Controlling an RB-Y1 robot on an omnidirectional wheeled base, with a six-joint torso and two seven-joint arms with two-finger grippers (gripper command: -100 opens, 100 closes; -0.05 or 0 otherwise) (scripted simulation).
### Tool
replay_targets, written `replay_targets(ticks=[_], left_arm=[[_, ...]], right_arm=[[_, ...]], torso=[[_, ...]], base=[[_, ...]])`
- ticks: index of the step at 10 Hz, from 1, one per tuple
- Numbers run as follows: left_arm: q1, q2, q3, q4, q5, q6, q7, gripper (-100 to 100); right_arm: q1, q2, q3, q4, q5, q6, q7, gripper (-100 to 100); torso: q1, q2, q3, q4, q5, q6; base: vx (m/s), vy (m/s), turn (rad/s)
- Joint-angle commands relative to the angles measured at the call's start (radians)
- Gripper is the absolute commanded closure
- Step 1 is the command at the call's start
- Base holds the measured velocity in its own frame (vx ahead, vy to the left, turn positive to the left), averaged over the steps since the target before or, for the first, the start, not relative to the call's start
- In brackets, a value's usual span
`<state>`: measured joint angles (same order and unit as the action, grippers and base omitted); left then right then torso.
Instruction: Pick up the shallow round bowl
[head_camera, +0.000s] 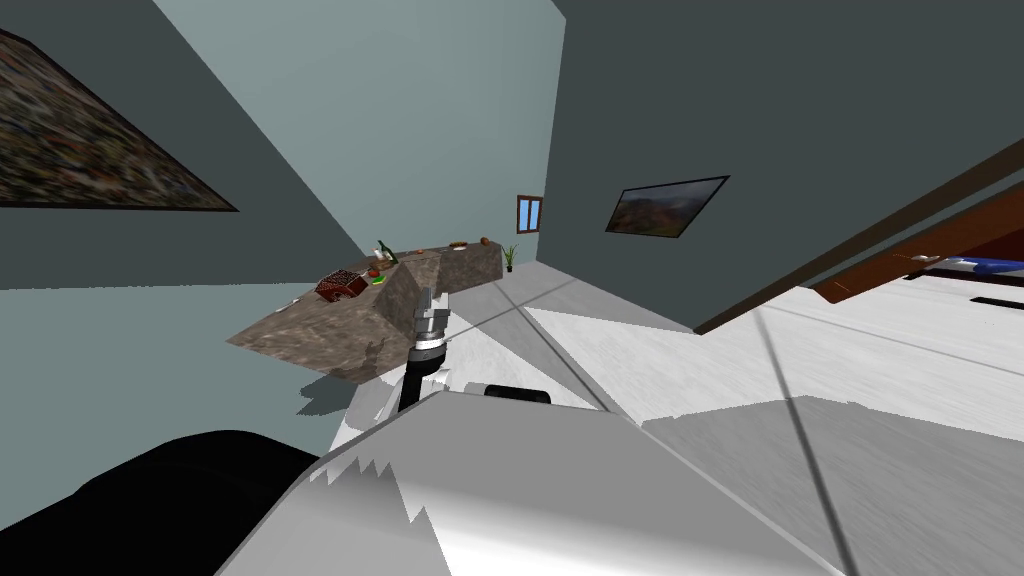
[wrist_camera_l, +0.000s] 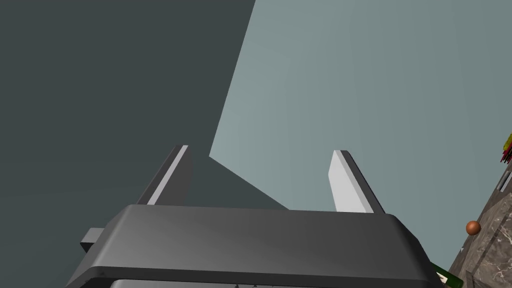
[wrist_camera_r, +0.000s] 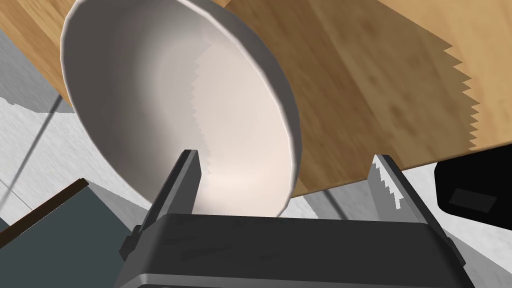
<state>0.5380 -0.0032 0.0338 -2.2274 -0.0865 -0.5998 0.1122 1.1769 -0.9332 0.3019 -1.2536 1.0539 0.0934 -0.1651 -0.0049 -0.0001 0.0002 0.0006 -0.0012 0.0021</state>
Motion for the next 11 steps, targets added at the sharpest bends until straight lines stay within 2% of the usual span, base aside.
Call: replay_targets(ticks=[1, 3, 4, 5, 9, 10, 11], left_arm=[[0.0, 0.0, 0.0, 0.0, 0.0, 0.0, 0.0, 0], [0.0, 0.0, 0.0, 0.0, 0.0, 0.0, 0.0, 0], [0.0, 0.0, 0.0, 0.0, 0.0, 0.0, 0.0, 0], [0.0, 0.0, 0.0, 0.0, 0.0, 0.0, 0.0, 0], [0.0, 0.0, 0.0, 0.0, 0.0, 0.0, 0.0, 0], [0.0, 0.0, 0.0, 0.0, 0.0, 0.0, 0.0, 0], [0.0, 0.0, 0.0, 0.0, 0.0, 0.0, 0.0, 0]], right_arm=[[-0.025, 0.019, 0.006, 0.029, -0.008, -0.002, 0.017, -100], [-0.054, 0.039, 0.014, 0.059, -0.016, -0.004, 0.034, -100], [-0.045, 0.027, 0.018, 0.045, -0.02, 0.004, 0.027, -100], [-0.046, 0.029, 0.017, 0.048, -0.019, 0.002, 0.029, 100], [-0.046, 0.029, 0.018, 0.047, -0.018, 0.001, 0.029, 100], [-0.046, 0.029, 0.018, 0.047, -0.018, 0.001, 0.029, 0], [-0.018, 0.013, 0.004, 0.021, -0.006, -0.002, 0.013, 100]], torso=[[0.0, 0.0, 0.0, 0.0, 0.0, 0.0], [0.0, 0.001, 0.001, 0.0, 0.0, 0.0], [0.0, 0.001, 0.001, 0.0, 0.0, 0.0], [0.001, 0.001, 0.0, 0.0, 0.0, 0.0], [0.001, 0.0, 0.0, 0.0, 0.001, 0.0], [0.001, 0.0, 0.0, 0.0, 0.001, 0.0], [0.002, 0.0, 0.0, 0.0, 0.001, 0.001]], base=[[-0.025, -0.018, 0.063], [-0.024, -0.018, 0.029], [-0.01, -0.009, 0.005], [0.0, 0.0, 0.0], [0.0, 0.0, 0.0], [0.0, 0.0, 0.0], [0.016, 0.01, -0.059]])
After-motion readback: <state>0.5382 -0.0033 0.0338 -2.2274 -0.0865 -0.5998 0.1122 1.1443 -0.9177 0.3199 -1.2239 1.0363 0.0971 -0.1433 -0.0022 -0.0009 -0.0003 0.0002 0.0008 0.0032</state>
